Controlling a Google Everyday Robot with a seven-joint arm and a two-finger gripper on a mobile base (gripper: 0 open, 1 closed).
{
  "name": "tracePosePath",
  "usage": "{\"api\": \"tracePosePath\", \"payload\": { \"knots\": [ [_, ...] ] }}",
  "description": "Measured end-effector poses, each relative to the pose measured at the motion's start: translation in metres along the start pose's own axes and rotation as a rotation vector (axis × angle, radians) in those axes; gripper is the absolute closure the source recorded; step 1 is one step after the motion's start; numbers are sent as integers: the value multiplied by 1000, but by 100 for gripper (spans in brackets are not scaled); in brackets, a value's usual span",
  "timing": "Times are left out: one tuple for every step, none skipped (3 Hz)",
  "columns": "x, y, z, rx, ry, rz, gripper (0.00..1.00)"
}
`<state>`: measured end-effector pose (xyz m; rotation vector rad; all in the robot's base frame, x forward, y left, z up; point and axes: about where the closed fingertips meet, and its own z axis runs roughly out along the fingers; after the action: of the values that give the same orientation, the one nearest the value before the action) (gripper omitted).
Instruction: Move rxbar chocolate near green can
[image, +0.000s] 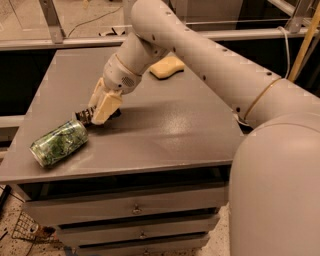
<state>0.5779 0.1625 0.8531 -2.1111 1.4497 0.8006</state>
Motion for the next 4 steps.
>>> {"api": "tracePosePath", "payload": {
  "knots": [
    [-1, 0, 4, -5, -1, -1, 25],
    [-1, 0, 7, -10, -2, -2, 0],
    [-1, 0, 7, -10, -2, -2, 0],
    [24, 20, -21, -4, 50, 57, 0]
  ]
}}
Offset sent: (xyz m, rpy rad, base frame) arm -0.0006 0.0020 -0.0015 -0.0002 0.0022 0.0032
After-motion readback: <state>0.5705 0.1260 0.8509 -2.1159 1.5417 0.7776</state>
